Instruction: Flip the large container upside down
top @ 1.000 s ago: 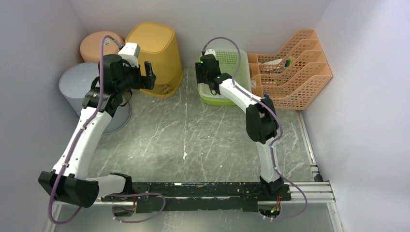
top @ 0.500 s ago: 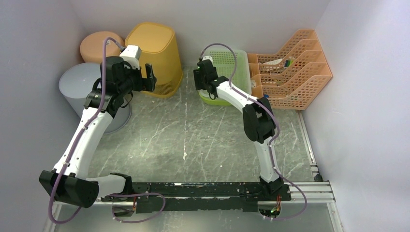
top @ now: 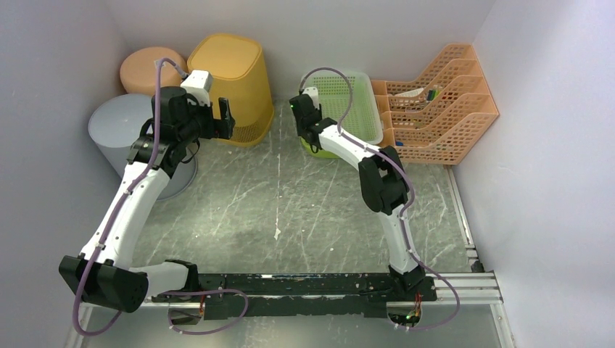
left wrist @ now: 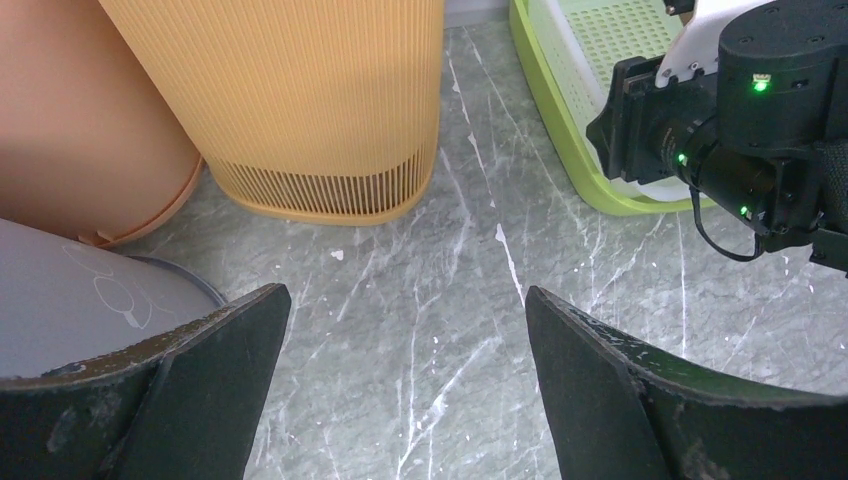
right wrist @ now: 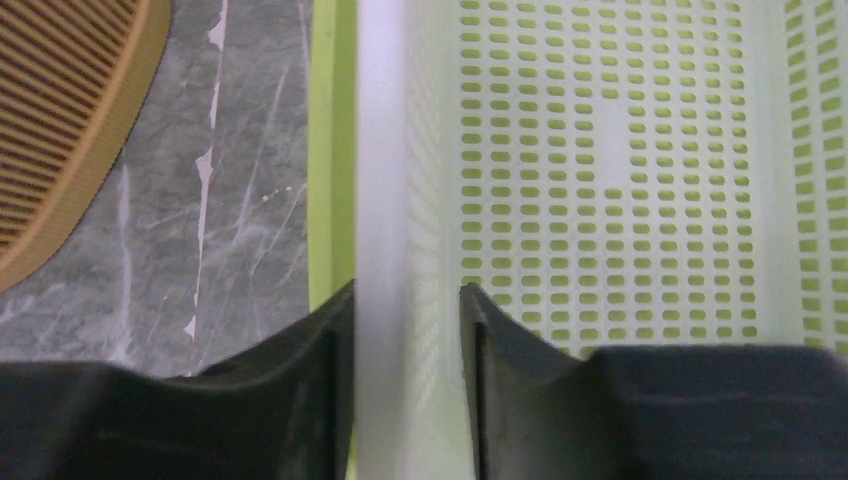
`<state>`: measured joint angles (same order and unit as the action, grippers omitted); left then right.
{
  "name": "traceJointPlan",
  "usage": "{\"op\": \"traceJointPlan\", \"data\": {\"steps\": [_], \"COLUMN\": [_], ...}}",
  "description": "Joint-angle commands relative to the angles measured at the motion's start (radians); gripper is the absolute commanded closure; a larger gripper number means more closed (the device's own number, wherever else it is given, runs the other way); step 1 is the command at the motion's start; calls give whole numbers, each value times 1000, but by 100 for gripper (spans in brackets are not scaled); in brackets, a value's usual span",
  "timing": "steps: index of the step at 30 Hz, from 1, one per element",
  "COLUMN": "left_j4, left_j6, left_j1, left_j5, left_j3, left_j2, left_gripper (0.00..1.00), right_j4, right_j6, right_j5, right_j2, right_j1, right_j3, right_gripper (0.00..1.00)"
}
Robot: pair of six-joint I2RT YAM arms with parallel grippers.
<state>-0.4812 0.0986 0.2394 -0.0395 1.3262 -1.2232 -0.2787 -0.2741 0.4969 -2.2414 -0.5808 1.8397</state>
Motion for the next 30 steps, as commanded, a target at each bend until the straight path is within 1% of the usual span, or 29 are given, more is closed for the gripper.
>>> {"op": "traceJointPlan", "data": {"steps": [1,3,4,5,7,10,13,17,24,28,30], "left_j4": [34,32,29,27,23,15,-8,-43,-90,-135,-158], "left_j6": [9,8,7,6,3,3,8,18,29,20,21], "left_j1": [5,5,5,5,5,5,4,4,5,5,4], "left_j5": [-14,-11,-8,-5,0,9,20,41,84,132,158], "left_j3": [-6,-6,-6,-4,-1,10,49,106,180,260,312], "left_j2": [22,24,25,27,28,30,22,6,0,-10,-12], "left_gripper": [0,0,0,0,0,0,0,0,0,0,0], "right_j4": [-23,-38,-44,-47,-40,15,63,126,76,32,23], "right_j6": [31,39,44,47,52,60,68,85,61,14,-5], "right_j5": [143,145,151,153,161,155,139,103,-8,-123,-148], "right_j2": [-34,-51,-56,-56,-40,33,137,324,537,650,716], "right_j1": [32,32,32,32,32,32,32,32,33,26,4], "right_j3": [-7,9,15,16,4,-60,-119,-187,-231,-282,-319], "right_gripper": [72,87,96,100,100,100,100,100,100,100,100]}}
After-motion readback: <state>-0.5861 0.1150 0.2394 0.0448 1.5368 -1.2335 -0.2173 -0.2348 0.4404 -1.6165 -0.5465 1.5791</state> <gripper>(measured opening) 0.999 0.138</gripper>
